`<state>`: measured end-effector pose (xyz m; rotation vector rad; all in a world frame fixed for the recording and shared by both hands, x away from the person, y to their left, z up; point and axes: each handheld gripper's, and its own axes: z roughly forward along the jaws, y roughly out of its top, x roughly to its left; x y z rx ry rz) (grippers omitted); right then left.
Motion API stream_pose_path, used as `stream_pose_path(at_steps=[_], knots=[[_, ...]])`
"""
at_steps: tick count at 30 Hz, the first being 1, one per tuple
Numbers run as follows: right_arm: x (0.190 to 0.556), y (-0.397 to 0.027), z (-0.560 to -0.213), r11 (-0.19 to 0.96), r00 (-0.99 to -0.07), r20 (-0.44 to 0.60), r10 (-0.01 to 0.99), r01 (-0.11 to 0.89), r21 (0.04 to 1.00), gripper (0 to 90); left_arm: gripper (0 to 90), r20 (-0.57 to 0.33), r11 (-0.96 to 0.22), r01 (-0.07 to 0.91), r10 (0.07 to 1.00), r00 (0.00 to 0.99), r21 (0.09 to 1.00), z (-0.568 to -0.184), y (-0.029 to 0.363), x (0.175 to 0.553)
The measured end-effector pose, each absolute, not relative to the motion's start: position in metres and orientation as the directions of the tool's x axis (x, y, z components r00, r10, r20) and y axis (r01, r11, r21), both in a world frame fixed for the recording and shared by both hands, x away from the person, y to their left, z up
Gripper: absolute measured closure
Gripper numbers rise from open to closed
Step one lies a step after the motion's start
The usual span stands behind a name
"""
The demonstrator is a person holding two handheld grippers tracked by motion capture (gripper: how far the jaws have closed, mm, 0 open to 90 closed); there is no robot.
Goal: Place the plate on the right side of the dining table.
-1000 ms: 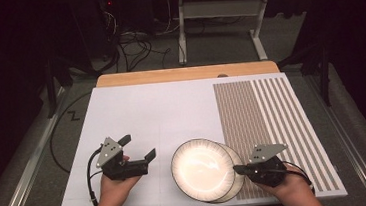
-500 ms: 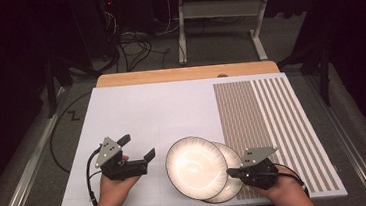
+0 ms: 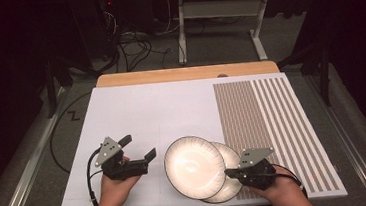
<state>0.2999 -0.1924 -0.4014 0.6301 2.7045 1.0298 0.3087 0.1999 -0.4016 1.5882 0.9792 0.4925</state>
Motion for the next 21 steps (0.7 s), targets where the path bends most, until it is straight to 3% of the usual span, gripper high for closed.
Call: stream_pose_path(at_steps=[21], knots=[[0.301, -0.193, -0.402, 0.671, -0.892, -0.018, 0.453, 0.327, 0.666, 90.0, 2.0, -0.342, 0.043, 0.483, 0.761, 0.552, 0.874, -0.392, 0.208, 0.310]])
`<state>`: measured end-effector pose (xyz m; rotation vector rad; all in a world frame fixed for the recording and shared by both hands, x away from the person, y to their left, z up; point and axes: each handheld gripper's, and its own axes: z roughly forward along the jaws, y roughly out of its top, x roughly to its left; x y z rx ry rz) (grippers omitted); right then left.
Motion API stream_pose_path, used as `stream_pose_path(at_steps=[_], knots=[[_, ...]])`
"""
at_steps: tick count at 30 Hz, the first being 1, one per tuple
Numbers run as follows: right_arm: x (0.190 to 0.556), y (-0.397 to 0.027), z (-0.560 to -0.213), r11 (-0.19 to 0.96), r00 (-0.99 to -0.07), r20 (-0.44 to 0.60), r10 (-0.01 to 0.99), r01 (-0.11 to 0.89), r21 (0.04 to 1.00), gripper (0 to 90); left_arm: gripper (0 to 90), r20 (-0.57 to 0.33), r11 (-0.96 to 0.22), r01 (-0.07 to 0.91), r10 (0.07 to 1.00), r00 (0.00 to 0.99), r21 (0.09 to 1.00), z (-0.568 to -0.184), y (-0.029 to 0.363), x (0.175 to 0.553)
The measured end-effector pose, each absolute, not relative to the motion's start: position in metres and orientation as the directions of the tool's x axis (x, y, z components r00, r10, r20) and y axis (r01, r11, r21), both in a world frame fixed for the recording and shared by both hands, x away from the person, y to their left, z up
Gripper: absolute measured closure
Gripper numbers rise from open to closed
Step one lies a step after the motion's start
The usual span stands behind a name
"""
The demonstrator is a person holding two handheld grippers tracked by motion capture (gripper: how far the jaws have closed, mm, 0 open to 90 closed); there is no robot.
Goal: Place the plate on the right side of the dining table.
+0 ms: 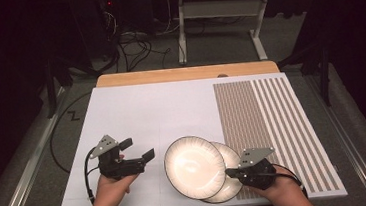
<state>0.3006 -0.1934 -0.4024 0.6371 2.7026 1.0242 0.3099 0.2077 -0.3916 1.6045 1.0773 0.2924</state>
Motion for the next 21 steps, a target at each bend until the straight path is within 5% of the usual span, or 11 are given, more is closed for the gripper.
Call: stream_pose_path(at_steps=[21], knots=[[0.3001, -0.1929, -0.4023, 0.671, -0.891, -0.023, 0.453, 0.325, 0.666, 90.0, 2.1, -0.584, 0.068, 0.730, 0.652, 0.483, 0.680, -0.3915, 0.2063, 0.3172]])
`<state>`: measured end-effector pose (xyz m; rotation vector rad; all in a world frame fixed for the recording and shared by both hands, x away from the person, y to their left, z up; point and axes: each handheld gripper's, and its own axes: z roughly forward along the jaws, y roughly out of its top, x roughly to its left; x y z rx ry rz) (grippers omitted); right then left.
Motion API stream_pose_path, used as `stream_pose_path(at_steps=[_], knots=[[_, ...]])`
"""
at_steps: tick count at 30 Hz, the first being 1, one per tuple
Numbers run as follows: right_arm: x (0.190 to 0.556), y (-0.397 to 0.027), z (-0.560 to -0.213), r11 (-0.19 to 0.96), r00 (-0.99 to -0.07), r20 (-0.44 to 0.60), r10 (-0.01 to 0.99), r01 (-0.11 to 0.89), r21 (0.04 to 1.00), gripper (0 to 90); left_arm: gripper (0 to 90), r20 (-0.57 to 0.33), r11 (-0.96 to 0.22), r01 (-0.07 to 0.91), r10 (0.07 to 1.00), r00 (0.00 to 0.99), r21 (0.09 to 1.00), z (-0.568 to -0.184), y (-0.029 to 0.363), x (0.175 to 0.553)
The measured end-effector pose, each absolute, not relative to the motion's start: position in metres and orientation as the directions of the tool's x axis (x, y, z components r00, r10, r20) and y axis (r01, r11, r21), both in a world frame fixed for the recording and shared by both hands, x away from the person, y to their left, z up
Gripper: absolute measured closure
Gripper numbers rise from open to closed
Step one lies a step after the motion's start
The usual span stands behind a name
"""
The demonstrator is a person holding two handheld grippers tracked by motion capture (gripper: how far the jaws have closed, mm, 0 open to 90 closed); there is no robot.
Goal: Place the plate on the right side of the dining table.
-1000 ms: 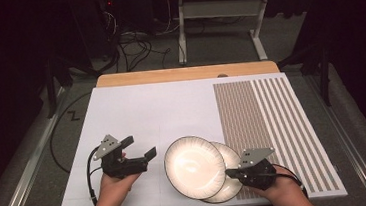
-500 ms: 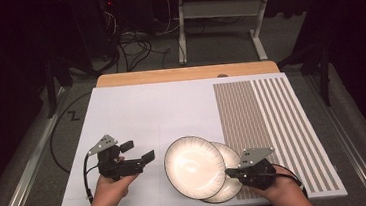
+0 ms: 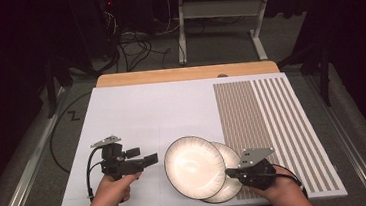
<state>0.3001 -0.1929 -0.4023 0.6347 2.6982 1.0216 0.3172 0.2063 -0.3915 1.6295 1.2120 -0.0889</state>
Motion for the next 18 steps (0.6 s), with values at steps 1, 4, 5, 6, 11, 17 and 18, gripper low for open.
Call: stream_pose_path(at_steps=[1, 4, 5, 6, 11, 17, 18], knots=[[0.3001, -0.1929, -0.4023, 0.672, -0.891, -0.023, 0.453, 0.325, 0.666, 90.0, 2.1, -0.612, 0.079, 0.753, 0.641, 0.464, 0.654, -0.3922, 0.2066, 0.3183], [0.3001, -0.1930, -0.4024, 0.671, -0.891, -0.022, 0.454, 0.325, 0.666, 90.0, 2.1, -0.625, 0.077, 0.769, 0.637, 0.452, 0.635, -0.3929, 0.2072, 0.3193], [0.3001, -0.1930, -0.4024, 0.671, -0.891, -0.022, 0.454, 0.326, 0.666, 90.0, 2.1, -0.636, 0.075, 0.780, 0.630, 0.446, 0.621, -0.3933, 0.2075, 0.3200], [0.3001, -0.1929, -0.4024, 0.671, -0.891, -0.022, 0.454, 0.326, 0.666, 90.0, 2.1, -0.643, 0.078, 0.786, 0.627, 0.440, 0.613, -0.3936, 0.2076, 0.3205], [0.2999, -0.1925, -0.4022, 0.670, -0.889, -0.021, 0.458, 0.330, 0.666, 90.0, 2.1, -0.686, 0.076, 0.830, 0.607, 0.401, 0.552, -0.3938, 0.2077, 0.3231], [0.2998, -0.1924, -0.4020, 0.672, -0.889, -0.024, 0.457, 0.327, 0.664, 90.0, 2.1, -0.724, 0.059, 0.869, 0.583, 0.370, 0.492, -0.3938, 0.2045, 0.3255], [0.2997, -0.1923, -0.4020, 0.671, -0.889, -0.024, 0.457, 0.328, 0.665, 90.0, 2.1, -0.727, 0.052, 0.875, 0.581, 0.365, 0.481, -0.3937, 0.2038, 0.3261]])
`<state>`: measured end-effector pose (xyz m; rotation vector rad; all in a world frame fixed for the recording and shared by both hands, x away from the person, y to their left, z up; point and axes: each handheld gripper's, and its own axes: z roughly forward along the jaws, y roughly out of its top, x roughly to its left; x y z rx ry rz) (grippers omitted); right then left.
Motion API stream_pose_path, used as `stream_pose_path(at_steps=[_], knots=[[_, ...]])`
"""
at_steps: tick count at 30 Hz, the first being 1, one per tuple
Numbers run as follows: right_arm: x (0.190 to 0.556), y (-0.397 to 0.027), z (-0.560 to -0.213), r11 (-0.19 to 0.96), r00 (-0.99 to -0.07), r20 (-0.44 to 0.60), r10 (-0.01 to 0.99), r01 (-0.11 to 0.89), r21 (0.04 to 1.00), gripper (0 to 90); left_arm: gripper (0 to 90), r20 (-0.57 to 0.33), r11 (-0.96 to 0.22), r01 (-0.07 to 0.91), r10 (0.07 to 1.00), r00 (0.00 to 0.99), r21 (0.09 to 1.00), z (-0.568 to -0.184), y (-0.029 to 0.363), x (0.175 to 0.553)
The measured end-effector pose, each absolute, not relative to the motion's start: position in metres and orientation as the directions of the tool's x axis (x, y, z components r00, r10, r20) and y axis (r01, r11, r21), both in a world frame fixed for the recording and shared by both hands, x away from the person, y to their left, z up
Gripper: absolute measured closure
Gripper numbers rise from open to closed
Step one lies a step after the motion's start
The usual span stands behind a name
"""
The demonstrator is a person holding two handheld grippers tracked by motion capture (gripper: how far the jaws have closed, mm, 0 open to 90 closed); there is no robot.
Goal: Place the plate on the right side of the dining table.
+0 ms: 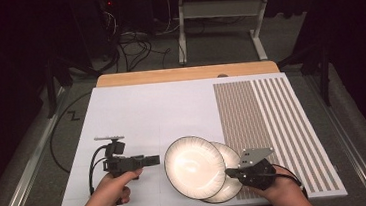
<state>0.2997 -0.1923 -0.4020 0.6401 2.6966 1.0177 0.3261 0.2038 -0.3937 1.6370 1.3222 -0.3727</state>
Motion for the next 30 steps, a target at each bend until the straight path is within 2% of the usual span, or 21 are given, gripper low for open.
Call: stream_pose_path(at_steps=[14, 18, 30], knots=[[0.299, -0.192, -0.402, 0.672, -0.891, -0.026, 0.453, 0.322, 0.667, 90.0, 2.3, -0.761, 0.013, 0.927, 0.574, 0.300, 0.375, -0.394, 0.190, 0.333], [0.299, -0.192, -0.401, 0.673, -0.891, -0.026, 0.453, 0.322, 0.666, 90.0, 3.1, -0.796, 0.008, 0.944, 0.541, 0.273, 0.329, -0.397, 0.185, 0.334], [0.299, -0.192, -0.401, 0.673, -0.891, -0.026, 0.452, 0.322, 0.666, 90.0, 6.2, -0.813, -0.027, 0.957, 0.521, 0.259, 0.288, -0.402, 0.169, 0.335]])
